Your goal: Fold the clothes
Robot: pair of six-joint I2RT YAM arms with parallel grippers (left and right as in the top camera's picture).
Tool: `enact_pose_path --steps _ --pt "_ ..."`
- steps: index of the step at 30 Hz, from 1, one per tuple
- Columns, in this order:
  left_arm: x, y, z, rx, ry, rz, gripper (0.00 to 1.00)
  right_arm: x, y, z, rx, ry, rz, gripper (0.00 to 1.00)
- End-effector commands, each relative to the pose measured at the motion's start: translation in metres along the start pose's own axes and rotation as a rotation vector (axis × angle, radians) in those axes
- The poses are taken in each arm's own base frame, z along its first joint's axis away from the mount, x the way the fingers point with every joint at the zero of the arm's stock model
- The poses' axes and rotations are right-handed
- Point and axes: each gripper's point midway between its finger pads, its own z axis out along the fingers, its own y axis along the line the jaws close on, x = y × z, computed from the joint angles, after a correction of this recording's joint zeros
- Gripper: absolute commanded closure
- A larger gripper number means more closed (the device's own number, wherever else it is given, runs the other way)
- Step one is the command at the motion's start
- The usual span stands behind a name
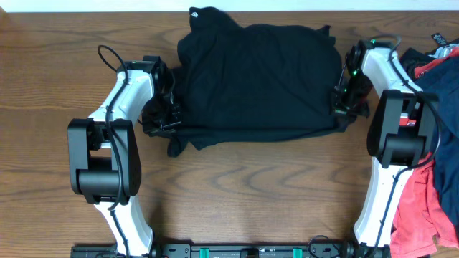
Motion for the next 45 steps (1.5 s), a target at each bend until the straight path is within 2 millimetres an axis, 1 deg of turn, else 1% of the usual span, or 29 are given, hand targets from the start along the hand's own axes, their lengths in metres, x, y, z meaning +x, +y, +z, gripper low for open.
enact_pose_path --steps 1,3,6,9,13,15,17,21,24,27,31,33,36,39,42,45 --pt "-0.005 0.004 -0.002 -0.014 -0.038 -0.008 0.94 0.003 -0.005 0.018 -0.012 0.001 0.046 0.99" --pt "-0.007 0.004 0.001 -0.011 -0.049 -0.015 0.94 0.002 -0.006 0.024 -0.012 -0.002 0.05 0.98" --pt "-0.003 0.004 0.012 -0.008 -0.04 -0.042 0.94 -0.001 -0.007 0.025 -0.016 -0.014 0.054 0.99" --pt "0.011 -0.001 0.032 0.006 -0.002 -0.024 0.94 -0.006 -0.011 0.023 -0.025 -0.033 0.072 0.98" --pt "0.037 -0.014 0.057 0.001 0.057 0.032 0.94 -0.009 -0.02 0.022 -0.037 -0.04 0.097 0.99" --pt "0.049 -0.022 0.065 -0.016 0.077 0.074 0.94 -0.011 -0.025 0.021 -0.043 -0.049 0.107 0.99" --pt "0.053 -0.034 0.07 -0.025 0.072 0.12 0.94 -0.015 -0.028 0.021 -0.051 -0.061 0.114 0.99" --pt "0.051 -0.055 0.075 -0.018 0.027 0.15 0.94 -0.016 -0.028 0.02 -0.057 -0.066 0.107 0.98" --pt "0.048 -0.062 0.076 -0.015 0.006 0.154 0.94 -0.016 -0.028 0.02 -0.057 -0.067 0.103 0.99" --pt "0.048 -0.061 0.076 -0.019 0.005 0.153 0.94 -0.016 -0.029 0.02 -0.055 -0.068 0.103 0.99" --pt "0.046 -0.058 0.076 -0.022 0.003 0.144 0.94 -0.019 -0.035 0.02 -0.031 -0.08 0.108 0.99" --pt "0.044 -0.057 0.075 -0.019 -0.002 0.14 0.94 -0.027 -0.041 0.019 -0.025 -0.112 0.117 0.99" --pt "0.04 -0.052 0.074 -0.029 -0.016 0.13 0.94 -0.049 -0.06 0.014 0.021 -0.206 0.138 0.99" --pt "0.036 -0.049 0.073 -0.025 -0.024 0.118 0.94 -0.066 -0.077 0.009 0.076 -0.282 0.155 0.99" --pt "0.031 -0.046 0.072 -0.017 -0.035 0.103 0.94 -0.073 -0.082 0.006 0.084 -0.312 0.147 0.99" --pt "0.023 -0.042 0.07 -0.006 -0.054 0.085 0.94 -0.072 -0.083 0.007 0.086 -0.307 0.142 0.99"
